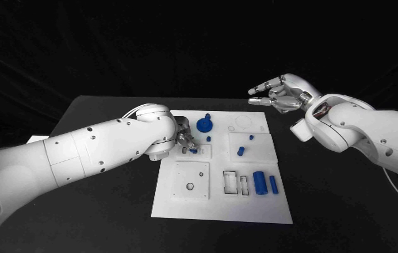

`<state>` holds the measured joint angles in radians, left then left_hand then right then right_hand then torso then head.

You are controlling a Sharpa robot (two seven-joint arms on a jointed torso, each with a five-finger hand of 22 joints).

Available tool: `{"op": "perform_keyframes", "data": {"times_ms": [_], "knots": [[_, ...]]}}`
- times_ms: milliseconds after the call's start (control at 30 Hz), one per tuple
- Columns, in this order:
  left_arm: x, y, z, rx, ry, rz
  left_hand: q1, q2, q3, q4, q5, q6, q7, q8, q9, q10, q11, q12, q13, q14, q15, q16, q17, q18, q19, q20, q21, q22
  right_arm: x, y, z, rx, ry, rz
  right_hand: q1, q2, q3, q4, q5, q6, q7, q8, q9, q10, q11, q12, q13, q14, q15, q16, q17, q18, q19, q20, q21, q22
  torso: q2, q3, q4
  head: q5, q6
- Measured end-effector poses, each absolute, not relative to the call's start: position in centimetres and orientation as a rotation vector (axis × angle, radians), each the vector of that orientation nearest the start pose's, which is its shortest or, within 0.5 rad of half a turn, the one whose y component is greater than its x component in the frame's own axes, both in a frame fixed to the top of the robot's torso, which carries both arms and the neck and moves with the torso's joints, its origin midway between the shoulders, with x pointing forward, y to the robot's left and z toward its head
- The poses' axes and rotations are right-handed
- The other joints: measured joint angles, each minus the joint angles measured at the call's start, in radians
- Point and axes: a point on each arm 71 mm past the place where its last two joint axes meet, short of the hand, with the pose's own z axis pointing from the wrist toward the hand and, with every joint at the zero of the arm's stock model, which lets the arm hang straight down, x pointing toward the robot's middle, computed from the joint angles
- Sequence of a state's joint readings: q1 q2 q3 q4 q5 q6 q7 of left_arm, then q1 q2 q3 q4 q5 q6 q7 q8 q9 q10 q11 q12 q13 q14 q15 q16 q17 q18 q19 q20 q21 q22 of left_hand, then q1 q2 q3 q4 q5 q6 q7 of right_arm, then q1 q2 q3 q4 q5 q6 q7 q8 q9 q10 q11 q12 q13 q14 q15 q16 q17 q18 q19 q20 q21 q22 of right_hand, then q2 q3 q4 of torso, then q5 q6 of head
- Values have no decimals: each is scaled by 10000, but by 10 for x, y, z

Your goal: Assemble the parts on the task board

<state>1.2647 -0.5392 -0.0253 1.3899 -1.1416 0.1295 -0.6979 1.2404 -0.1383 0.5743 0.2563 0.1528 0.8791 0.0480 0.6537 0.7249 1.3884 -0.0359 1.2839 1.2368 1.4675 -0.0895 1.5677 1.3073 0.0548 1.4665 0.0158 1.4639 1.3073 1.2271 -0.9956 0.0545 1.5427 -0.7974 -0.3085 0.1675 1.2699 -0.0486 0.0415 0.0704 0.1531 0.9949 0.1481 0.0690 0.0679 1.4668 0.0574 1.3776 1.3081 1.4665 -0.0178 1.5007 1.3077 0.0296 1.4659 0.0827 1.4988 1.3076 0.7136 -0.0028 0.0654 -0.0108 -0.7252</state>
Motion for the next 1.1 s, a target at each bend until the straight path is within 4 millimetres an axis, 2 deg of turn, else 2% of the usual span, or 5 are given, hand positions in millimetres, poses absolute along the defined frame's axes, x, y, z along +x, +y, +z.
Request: {"op": "perform_keyframes", "data": {"times_ms": [700,1100], "knots": [[506,106,-198,-695,23140,-3220,-3,-3,94,-39,-32,2,2,33,27,-1,1,0,-50,0,0,0,7,0,0,0,79,0,493,-268,-129,3937,15437,10676,0,0,0,-1,0,0,0,0,-2,0,0,0,0,0,0,0,-2,0,0,0,0,-2,1,9,3,-7,-8],[513,103,-199,-807,23426,-3141,-552,122,470,-277,-40,37,36,104,70,-1,1,0,-108,0,1,0,5,0,0,0,78,8,493,-266,-129,3929,15459,10736,0,0,-28,28,0,0,0,0,-2,0,0,0,0,0,0,0,-3,0,0,0,0,-3,8,12,-3,-35,-49]]}}
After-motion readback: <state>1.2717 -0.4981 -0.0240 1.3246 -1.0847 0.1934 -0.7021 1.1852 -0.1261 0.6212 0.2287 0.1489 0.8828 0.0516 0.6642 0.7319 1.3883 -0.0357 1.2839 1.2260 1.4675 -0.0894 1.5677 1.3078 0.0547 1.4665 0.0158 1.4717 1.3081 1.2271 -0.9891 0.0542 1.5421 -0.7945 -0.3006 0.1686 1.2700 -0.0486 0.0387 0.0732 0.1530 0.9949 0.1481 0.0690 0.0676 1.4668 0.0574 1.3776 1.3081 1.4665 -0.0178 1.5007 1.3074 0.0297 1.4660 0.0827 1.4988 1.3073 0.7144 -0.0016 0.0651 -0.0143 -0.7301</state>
